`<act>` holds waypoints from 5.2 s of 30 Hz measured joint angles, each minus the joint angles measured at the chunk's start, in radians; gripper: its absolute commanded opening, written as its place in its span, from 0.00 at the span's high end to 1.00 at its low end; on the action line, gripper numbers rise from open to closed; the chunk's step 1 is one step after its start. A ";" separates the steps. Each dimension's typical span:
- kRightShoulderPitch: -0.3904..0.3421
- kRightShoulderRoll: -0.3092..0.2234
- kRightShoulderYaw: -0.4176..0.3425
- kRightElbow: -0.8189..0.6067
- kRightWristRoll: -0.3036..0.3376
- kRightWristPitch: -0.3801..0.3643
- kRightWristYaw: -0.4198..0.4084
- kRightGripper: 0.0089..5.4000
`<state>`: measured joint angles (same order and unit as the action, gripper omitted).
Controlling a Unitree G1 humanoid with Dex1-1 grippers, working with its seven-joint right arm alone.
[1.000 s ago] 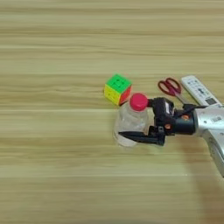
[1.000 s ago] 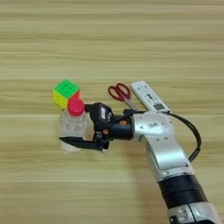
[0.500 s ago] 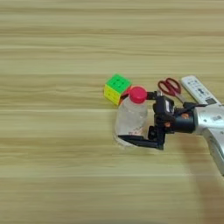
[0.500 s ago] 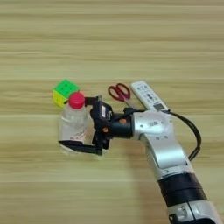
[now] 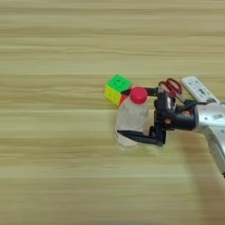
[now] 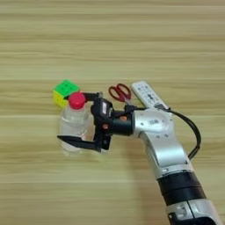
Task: Move the objects on the table
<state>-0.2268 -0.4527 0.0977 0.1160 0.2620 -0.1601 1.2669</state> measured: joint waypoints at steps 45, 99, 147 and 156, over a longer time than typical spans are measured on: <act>-0.167 0.118 -0.247 -0.067 0.359 0.162 -0.271 0.01; -0.225 0.156 -0.038 0.373 -0.160 0.142 -0.474 0.01; -0.233 0.150 -0.014 0.462 -0.234 0.147 -0.451 0.38; -0.233 0.150 -0.014 0.462 -0.234 0.147 -0.451 0.38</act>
<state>-0.4596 -0.3026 0.0842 0.5777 0.0278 -0.0136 0.8158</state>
